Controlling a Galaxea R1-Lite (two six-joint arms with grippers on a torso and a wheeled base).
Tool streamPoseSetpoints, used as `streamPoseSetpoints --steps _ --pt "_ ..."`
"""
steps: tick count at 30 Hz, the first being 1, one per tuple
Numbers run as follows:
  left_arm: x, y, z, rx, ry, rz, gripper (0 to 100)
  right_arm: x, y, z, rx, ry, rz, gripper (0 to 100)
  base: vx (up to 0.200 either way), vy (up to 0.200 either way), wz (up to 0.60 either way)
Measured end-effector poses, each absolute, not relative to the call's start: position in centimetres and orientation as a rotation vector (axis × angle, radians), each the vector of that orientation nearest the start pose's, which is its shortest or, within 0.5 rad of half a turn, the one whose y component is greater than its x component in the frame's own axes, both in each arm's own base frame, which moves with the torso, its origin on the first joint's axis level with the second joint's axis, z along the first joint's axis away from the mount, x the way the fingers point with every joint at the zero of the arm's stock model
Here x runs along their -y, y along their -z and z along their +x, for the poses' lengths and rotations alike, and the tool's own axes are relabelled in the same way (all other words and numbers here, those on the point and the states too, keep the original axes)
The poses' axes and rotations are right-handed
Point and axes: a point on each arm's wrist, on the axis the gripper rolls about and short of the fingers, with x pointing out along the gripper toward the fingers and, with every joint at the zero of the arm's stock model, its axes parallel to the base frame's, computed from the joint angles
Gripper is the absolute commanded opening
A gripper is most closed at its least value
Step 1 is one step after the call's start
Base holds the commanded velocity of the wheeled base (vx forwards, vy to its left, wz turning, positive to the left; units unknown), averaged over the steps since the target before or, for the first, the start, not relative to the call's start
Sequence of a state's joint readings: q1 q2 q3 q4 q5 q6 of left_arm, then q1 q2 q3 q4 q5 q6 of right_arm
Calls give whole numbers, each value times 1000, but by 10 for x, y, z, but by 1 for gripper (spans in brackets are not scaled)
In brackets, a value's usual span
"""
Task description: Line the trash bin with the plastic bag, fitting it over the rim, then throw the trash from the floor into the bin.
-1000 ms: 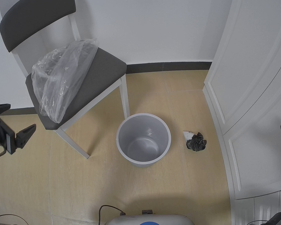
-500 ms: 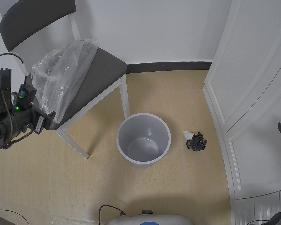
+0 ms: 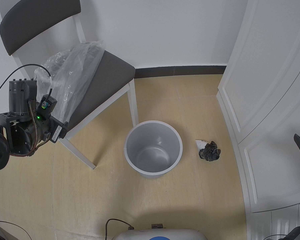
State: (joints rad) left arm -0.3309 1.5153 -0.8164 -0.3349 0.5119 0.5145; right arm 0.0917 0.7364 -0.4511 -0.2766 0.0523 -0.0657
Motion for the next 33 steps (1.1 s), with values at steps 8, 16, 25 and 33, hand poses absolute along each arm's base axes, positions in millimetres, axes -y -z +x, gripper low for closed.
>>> streamPoseSetpoints --steps 8,16,25,33 --pt "74 -202 258 -387 -165 671 100 -7 -224 67 3 -143 -66 100 0 0 0" --pt "65 -198 263 -413 -239 678 100 -7 -225 66 6 -142 -66 100 0 0 0" --pt "41 -195 260 -443 -320 713 100 -7 -224 66 7 -142 -66 100 0 0 0" --pt "24 -202 261 -326 -419 726 100 -7 -224 66 8 -143 -66 100 0 0 0"
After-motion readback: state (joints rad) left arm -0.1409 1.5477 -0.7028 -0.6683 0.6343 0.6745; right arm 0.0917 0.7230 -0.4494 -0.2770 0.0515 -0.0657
